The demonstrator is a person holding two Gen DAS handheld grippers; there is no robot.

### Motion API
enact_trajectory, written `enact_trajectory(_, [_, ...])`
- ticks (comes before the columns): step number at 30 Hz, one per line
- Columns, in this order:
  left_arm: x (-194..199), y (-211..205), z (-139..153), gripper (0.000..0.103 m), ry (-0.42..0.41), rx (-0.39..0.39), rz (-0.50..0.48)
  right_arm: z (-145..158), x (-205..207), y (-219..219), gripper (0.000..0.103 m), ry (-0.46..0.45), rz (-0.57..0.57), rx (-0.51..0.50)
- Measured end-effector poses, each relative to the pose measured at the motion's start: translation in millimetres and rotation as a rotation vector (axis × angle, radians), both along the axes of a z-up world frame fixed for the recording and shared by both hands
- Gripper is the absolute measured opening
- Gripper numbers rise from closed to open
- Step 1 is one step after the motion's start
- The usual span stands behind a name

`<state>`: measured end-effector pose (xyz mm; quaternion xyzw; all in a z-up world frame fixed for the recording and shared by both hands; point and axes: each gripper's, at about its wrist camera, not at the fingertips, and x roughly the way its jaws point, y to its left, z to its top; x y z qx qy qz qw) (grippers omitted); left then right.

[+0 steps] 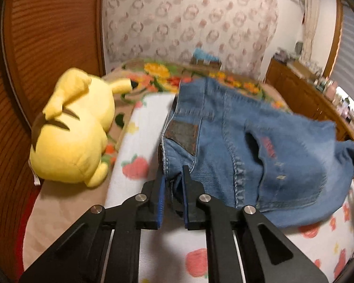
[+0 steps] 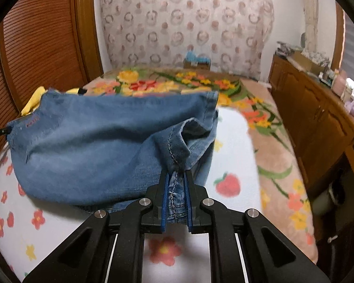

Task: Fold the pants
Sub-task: 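Lift and fold the jeans in half with the right tool toward the left tool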

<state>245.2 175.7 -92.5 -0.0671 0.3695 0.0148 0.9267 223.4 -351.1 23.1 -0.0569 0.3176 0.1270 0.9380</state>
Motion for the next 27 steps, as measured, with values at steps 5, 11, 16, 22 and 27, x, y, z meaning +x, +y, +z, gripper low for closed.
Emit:
enact_trajectory(5, [-16.2,-17.1,44.1,0.012,-0.105,0.057,0.003,28.1,-4.2,0.0,0.011,-0.063,-0.018,-0.015])
enact_trajectory(11, [-38.2,-19.9,81.5,0.012,-0.194,0.074,0.001,60.2,-24.8,-0.5,0.011,-0.136,-0.032,-0.026])
enact_trajectory(16, [-71.0,-21.4,90.7,0.011,-0.231,0.064,-0.013,61.9,-65.8,-7.9,0.011,-0.167,-0.045,-0.029])
enact_trajectory(22, [-109.3,-29.4,87.4,0.011,-0.247,0.060,-0.036,47.4,-114.2,-15.1,0.011,-0.166,-0.056,-0.033])
enact_trajectory(27, [-141.2,-33.7,85.9,0.011,-0.251,0.048,-0.057,48.0,-154.0,-21.4,0.011,-0.167,-0.069,-0.023])
